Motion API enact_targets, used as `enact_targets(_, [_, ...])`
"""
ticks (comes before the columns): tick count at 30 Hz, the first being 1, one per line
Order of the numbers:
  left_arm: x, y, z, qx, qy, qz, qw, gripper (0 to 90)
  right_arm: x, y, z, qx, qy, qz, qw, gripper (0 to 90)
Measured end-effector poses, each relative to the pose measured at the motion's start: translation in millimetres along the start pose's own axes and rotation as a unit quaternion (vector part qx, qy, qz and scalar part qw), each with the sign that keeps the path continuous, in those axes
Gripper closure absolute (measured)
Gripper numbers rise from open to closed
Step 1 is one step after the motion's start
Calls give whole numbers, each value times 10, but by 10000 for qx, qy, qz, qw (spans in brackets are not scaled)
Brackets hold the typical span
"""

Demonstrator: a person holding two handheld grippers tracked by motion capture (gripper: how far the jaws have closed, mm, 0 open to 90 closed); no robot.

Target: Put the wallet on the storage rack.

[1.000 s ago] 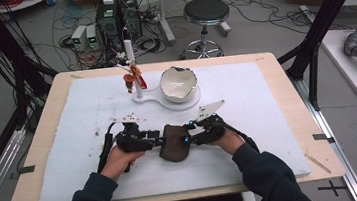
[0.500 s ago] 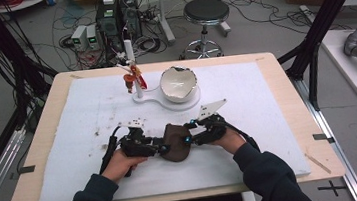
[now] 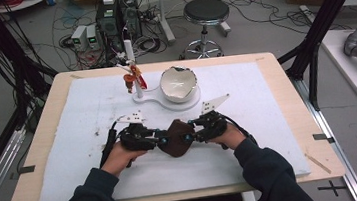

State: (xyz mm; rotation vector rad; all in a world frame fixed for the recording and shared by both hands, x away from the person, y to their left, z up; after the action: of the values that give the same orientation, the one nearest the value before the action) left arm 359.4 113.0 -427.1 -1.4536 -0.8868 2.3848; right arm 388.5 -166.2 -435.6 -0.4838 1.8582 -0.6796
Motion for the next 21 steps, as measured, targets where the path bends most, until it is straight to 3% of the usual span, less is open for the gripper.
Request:
enact_targets(4, [3,-176,-61,-429,-258,435,9978,552,-10,-106,-14,41,-40,228,9997,650])
enact_targets(7, [45,-393,-116,-957,-374,612,9928,466,-7,-179,-12,289,-30,337,9990,666])
enact_targets(10, [129,-641,-192,-1409,-492,884,9848,418,-3,-253,1,516,34,496,9974,668])
enact_targets(13, [238,-865,-286,-1773,-698,1126,9752,333,-15,-326,2,738,45,672,9950,668])
enact_targets(15, [321,-991,-345,-2052,-827,1232,9674,270,-37,-378,6,896,12,726,9933,668])
enact_targets(19, [472,-1180,-452,-2303,-1032,1426,9571,219,-88,-471,8,1092,-49,840,9904,668])
enact_targets(21, [533,-1220,-490,-2348,-1111,1529,9535,218,-125,-506,15,1138,-47,875,9896,668])
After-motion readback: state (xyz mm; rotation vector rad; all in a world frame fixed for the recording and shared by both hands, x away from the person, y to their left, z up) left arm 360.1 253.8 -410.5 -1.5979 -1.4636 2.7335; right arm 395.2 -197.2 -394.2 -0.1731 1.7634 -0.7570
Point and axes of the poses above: each handheld gripper's, and its own axes: y roughly forward along the jaws, x roughly out of its underside, z roughly to its right, the point moved 1 cm from there along y, roughly forward along the jaws, and after that the axes turned 13 degrees about -z, right-handed, at the moved point
